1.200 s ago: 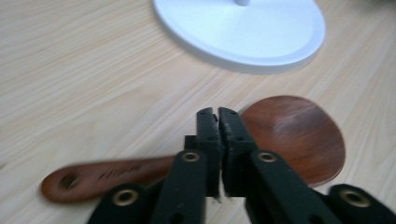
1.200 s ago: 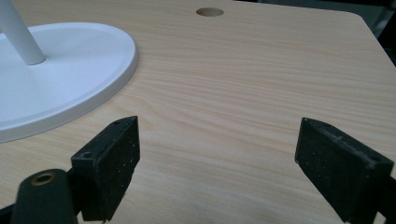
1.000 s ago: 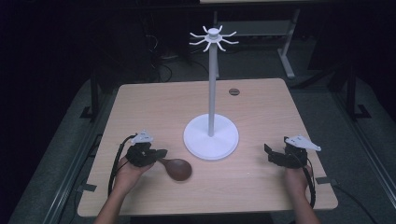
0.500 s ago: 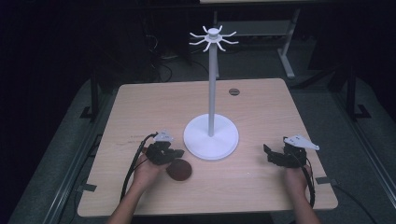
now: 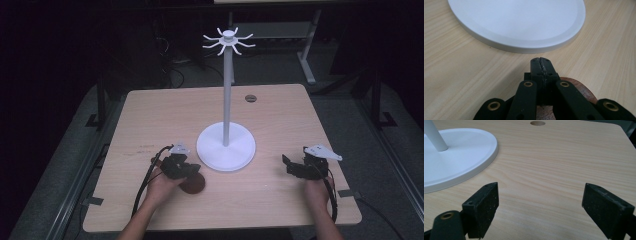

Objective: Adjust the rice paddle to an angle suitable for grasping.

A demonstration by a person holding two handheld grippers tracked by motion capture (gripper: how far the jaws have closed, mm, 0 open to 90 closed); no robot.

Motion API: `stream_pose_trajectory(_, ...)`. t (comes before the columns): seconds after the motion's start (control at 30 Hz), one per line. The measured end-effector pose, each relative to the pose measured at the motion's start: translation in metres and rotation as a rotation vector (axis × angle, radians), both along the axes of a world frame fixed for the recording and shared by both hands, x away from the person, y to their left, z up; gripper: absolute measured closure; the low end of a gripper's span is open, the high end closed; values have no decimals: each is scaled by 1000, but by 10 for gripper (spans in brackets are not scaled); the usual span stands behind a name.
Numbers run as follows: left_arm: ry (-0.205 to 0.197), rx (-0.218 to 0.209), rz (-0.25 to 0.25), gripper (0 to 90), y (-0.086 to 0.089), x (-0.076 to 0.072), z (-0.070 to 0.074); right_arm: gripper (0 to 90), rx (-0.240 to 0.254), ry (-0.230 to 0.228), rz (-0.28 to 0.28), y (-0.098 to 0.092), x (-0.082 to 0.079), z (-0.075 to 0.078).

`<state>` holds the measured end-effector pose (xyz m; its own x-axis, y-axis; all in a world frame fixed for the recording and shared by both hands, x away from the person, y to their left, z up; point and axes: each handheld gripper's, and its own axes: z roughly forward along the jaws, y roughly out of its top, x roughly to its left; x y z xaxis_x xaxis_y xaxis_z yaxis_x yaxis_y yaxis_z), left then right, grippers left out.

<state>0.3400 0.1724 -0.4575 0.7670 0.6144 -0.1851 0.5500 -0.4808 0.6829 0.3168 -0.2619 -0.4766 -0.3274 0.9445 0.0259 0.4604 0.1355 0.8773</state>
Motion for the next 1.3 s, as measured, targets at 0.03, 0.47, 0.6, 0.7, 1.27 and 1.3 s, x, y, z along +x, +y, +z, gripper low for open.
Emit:
stream_pose_trajectory(0.03,10,9,-5,895,0,-1,0,136,1,0,0,0,0,0)
stream_pose_trajectory(0.47,34,50,-39,896,6,-14,0,135,9,0,-3,-1,0,0)
stream_pose_trajectory(0.6,40,62,-46,896,10,-21,1,135,9,0,-4,-1,0,0)
stream_pose_trajectory(0.7,42,63,-49,896,14,-25,1,136,8,-1,-4,-1,0,0)
stream_pose_trajectory(1.27,51,80,-25,896,53,-49,6,136,3,-5,-3,0,-1,0)
stream_pose_trajectory(1.3,57,81,-22,896,55,-51,6,136,3,-6,-3,0,-1,0)
